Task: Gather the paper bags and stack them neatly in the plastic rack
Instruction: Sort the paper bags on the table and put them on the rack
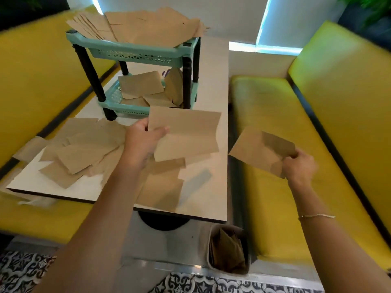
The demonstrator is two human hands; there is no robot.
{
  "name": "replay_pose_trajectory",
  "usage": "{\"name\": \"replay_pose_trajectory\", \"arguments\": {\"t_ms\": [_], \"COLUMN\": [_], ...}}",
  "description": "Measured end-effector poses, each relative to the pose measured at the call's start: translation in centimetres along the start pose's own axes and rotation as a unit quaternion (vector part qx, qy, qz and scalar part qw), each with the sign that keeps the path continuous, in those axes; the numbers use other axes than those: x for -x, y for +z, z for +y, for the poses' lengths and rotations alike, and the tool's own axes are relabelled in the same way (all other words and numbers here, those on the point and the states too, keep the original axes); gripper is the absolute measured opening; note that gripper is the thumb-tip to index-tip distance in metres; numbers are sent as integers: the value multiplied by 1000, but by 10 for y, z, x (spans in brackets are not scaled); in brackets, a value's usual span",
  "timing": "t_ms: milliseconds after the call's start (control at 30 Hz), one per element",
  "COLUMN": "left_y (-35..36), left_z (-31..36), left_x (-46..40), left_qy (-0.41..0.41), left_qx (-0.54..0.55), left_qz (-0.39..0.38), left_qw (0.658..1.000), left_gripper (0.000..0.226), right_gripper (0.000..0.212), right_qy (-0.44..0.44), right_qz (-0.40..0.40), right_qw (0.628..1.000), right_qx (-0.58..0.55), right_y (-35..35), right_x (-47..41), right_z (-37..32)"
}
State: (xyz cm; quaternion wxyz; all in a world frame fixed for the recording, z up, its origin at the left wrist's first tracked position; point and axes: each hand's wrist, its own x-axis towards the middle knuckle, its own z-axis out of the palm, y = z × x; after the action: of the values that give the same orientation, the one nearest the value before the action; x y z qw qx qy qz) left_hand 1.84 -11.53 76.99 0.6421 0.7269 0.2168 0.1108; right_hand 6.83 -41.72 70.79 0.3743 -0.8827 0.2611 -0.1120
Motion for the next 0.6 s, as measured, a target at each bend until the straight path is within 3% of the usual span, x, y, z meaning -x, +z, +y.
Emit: {"name": "replay_pose_trajectory", "arguments": {"t_ms": [100, 233, 467, 600], "left_y": [38, 80, 112, 118], "left_z": [-15, -40, -65, -74], "left_x": [8, 22, 42, 48], "left_qy": [6, 6, 12, 0], "left_qx": [13, -29, -90, -96], "left_qz": [-7, -31, -37, -36], "left_qw": [1000, 999, 995, 995], "left_gripper": [22, 16, 12, 19], "right_gripper": [43, 44, 40, 38], "right_qy": [13, 8, -17, -14], "right_qz": [-26, -118, -304, -359], "right_qw": [998, 987, 922, 903], "right_qx": [51, 107, 241, 235], "right_y": [-2, 15, 72, 94], "right_x": [2, 14, 43, 52], "right_z": [39, 96, 172, 189]}}
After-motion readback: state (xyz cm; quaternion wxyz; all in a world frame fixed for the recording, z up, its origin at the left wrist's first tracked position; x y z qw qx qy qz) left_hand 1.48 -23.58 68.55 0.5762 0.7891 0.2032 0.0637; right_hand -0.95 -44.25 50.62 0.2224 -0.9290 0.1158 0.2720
